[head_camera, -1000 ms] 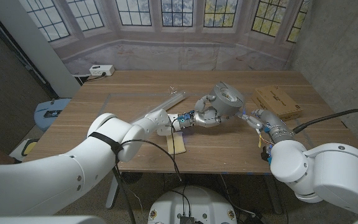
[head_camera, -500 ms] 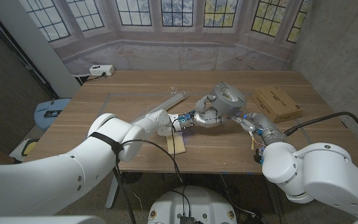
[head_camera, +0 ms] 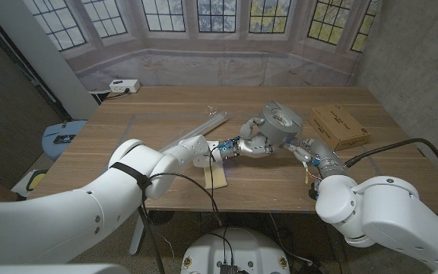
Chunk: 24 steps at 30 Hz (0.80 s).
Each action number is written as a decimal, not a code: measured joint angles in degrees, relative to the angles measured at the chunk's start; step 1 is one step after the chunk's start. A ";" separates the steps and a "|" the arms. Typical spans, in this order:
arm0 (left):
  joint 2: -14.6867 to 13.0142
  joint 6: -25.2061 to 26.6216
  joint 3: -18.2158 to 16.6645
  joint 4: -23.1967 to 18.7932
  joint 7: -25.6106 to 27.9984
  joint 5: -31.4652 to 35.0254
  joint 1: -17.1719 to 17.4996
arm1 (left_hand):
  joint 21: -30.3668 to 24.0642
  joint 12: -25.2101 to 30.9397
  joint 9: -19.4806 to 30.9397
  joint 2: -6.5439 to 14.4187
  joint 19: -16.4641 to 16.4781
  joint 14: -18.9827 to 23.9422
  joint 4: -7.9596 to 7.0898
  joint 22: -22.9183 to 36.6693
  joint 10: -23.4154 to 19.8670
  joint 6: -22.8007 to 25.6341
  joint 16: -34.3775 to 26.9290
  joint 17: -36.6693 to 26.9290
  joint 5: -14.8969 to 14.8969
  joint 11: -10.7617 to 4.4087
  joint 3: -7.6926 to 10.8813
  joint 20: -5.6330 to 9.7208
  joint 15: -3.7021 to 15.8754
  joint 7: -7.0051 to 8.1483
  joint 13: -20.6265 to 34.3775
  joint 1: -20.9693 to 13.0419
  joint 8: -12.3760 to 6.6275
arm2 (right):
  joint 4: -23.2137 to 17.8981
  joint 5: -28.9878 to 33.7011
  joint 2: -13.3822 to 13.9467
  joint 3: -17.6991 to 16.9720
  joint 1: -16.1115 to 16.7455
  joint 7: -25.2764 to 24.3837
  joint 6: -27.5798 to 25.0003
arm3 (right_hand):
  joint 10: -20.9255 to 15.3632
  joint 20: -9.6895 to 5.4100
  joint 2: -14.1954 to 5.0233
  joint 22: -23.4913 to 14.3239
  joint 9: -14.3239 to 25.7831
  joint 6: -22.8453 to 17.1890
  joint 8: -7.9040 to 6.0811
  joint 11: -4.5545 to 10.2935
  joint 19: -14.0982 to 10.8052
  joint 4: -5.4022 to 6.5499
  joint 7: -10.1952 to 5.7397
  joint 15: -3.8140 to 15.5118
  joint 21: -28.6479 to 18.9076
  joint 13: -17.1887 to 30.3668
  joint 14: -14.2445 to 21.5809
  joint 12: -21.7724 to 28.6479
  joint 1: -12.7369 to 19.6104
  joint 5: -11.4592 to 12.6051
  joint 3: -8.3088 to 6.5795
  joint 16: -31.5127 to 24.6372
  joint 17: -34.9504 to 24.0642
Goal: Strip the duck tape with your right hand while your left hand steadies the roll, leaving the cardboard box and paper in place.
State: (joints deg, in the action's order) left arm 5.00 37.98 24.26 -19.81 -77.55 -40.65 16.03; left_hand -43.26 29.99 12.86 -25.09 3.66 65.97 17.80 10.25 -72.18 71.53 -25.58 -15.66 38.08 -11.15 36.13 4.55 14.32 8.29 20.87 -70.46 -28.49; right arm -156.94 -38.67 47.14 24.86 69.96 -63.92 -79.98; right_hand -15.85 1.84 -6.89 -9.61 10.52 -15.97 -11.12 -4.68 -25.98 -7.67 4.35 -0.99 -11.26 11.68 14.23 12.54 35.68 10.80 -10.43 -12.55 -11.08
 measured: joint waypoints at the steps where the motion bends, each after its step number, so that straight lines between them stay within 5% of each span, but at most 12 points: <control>1: 0.00 0.11 0.00 0.00 -0.20 -0.06 0.00 | 0.00 0.00 0.00 0.00 -0.09 0.00 0.00 0.00 0.00 0.00 0.00 0.00 -0.04 0.00 0.00 0.08 0.00 0.00 0.00 0.00 0.00 | 0.06 0.00 0.00 0.05 0.06 0.00 0.00 | -0.12 0.00 0.00 0.00 0.00 -0.35 -0.14 -0.04 0.00 0.00 -0.14 -0.13 0.00 0.15 0.18 0.01 0.00 0.00 0.00 0.00 0.00; 6: -0.11 0.51 0.84 -0.29 -0.71 -2.04 0.15 | 0.00 0.00 0.00 0.00 -0.10 0.00 0.15 0.01 0.00 0.00 0.00 0.00 -0.21 0.00 0.15 0.08 0.00 0.00 0.00 0.00 -0.06 | 0.23 0.71 0.08 0.32 0.45 -0.01 -0.01 | -2.46 -0.12 0.08 -0.15 0.00 -2.65 -0.76 0.11 -1.58 -0.24 -0.40 0.30 -0.43 0.22 2.05 0.94 0.53 0.00 -0.25 -0.46 -0.05; 10: -1.23 0.88 4.75 -1.69 -0.96 -4.88 0.48 | 0.00 0.00 0.00 0.00 -0.10 0.00 0.15 0.01 0.00 0.00 0.00 0.00 -0.21 0.00 0.15 0.07 0.00 0.00 0.00 0.00 -0.10 | 0.34 2.42 0.29 0.75 0.72 -0.04 -0.01 | -5.40 -0.41 0.06 -0.15 0.24 -5.59 -1.20 0.42 -4.13 -0.36 -0.66 0.96 -1.09 0.72 4.81 2.20 1.00 0.00 -0.34 -1.41 -0.27; 24: -3.95 1.00 16.14 -3.85 -1.34 -14.67 0.37 | -0.19 0.01 0.00 0.00 -0.21 0.00 0.15 0.01 0.00 0.00 0.00 0.01 -0.44 0.00 0.15 0.16 0.00 0.00 -0.04 0.00 -0.34 | 0.36 9.46 0.77 3.30 1.57 -0.05 -0.03 | -19.03 -2.49 -0.49 -0.38 0.30 -20.35 -3.95 2.22 -15.81 -1.11 -3.36 3.92 -3.21 1.27 18.23 6.74 3.44 0.01 -1.13 -4.27 -0.12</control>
State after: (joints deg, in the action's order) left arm 1.05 38.98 40.39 -23.65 -78.89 -55.33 16.40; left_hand -43.45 30.00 12.86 -25.09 3.46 65.97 17.95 10.26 -72.18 71.53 -25.58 -15.66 37.64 -11.15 36.28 4.71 14.32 8.29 20.83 -70.46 -28.83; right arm -156.59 -29.21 47.91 28.16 71.54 -63.97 -80.02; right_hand -34.88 -0.66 -7.38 -9.99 10.82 -36.33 -15.07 -2.45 -41.79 -8.78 0.99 2.93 -14.47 12.95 32.47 19.28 39.12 10.81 -11.56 -16.82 -11.20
